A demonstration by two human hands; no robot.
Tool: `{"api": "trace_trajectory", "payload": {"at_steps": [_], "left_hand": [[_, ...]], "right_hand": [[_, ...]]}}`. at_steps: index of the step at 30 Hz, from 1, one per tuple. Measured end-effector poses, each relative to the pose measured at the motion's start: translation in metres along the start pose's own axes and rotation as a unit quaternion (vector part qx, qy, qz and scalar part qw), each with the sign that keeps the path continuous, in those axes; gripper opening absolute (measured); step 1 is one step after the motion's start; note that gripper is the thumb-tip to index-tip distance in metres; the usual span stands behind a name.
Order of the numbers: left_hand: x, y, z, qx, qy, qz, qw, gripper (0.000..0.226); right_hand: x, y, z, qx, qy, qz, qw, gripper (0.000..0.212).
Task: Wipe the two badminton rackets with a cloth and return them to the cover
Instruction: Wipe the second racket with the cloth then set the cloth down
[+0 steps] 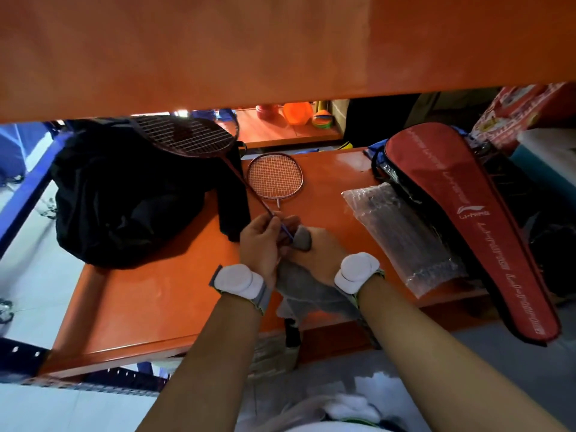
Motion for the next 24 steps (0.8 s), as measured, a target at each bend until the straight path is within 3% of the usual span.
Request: {"api": "trace_trajectory", "payload": {"at_steps": [4, 8, 12, 18, 24], "left_hand": [[0.003, 0.006, 0.001, 0.019, -0.013, 0.013, 1.0, 0.02], [0.017, 0.033, -0.003, 0.08, -0.069, 0.002, 0.994, 0.015], [0.016, 0.041, -0.005, 0.097, -0.069, 0.02, 0.993, 0.025], [0.007, 0.02, -0.002, 0.066, -0.064, -0.014, 0.996, 0.011], [-0.008, -0.005, 0.017, 0.02, -0.084, -0.159, 0.983, 0.011]], "right_hand": [[0.021, -0.007, 0.0, -0.01, -0.037, 0.021, 0.999, 0.01], [0.063, -0.009, 0.022, 0.0, -0.095, 0.101, 0.99, 0.025], [0.086, -0.002, 0.035, 0.005, -0.124, 0.144, 0.982, 0.028], [0.055, 0.0, 0.019, 0.017, -0.077, 0.176, 0.981, 0.028], [0.01, 0.0, -0.012, 0.046, -0.027, 0.147, 0.988, 0.034]]}}
Point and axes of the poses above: each hand's wrist, its own z-axis away from the middle knuckle, its own y-axis out of the back of the hand, x = y × z, the point moved 5 cm from there along -z, towards the middle knuckle, and after that the axes turned 2 degrees about -x, right-handed, at the moved point
